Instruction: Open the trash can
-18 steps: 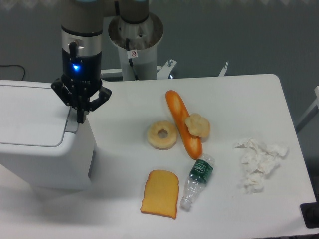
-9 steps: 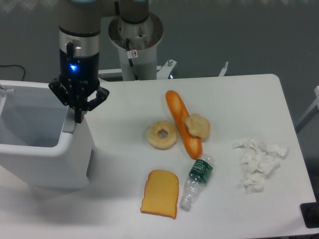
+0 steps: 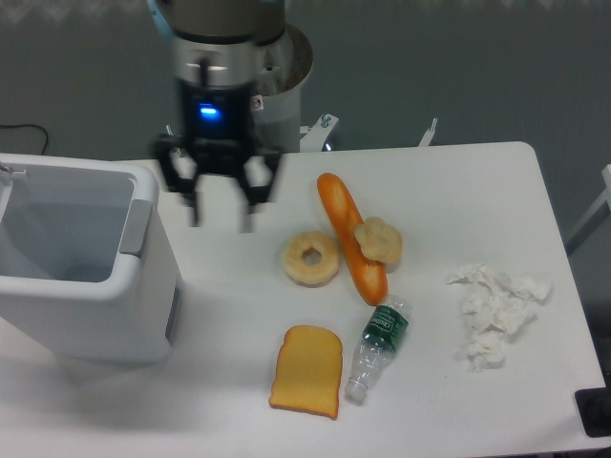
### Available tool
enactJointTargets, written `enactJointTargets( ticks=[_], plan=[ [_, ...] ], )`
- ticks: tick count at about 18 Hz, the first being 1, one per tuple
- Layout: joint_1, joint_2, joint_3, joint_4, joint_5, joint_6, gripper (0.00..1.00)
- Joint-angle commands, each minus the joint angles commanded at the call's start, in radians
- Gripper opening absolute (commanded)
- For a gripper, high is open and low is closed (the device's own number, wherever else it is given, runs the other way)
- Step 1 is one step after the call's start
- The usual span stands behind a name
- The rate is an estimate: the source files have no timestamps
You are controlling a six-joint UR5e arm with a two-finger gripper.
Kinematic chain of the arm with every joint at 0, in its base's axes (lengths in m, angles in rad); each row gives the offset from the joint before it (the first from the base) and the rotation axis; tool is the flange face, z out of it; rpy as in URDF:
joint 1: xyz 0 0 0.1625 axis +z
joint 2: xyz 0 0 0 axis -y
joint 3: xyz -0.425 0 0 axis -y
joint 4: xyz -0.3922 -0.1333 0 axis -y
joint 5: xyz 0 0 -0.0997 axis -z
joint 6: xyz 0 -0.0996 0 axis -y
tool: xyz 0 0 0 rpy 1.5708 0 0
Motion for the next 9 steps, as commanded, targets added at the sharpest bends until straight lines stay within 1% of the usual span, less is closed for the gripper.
enactJointTargets(
  ticks=[2,4,6,7,9],
  plan=[
    [0.083,-0.063,-0.014,0.0,0.002,0.112,1.0],
    [0.126,-0.132,0.013,0.005,0.009,0.207,1.0],
    [0.181,-0.178,0.046,0.002,0.029,0.296,1.0],
    [0.195,-0.199,0.052,0.002,0.041,0.36,1.0],
    [0.227,-0.236,0.055,0.003,0.063,0.529,1.0]
  ],
)
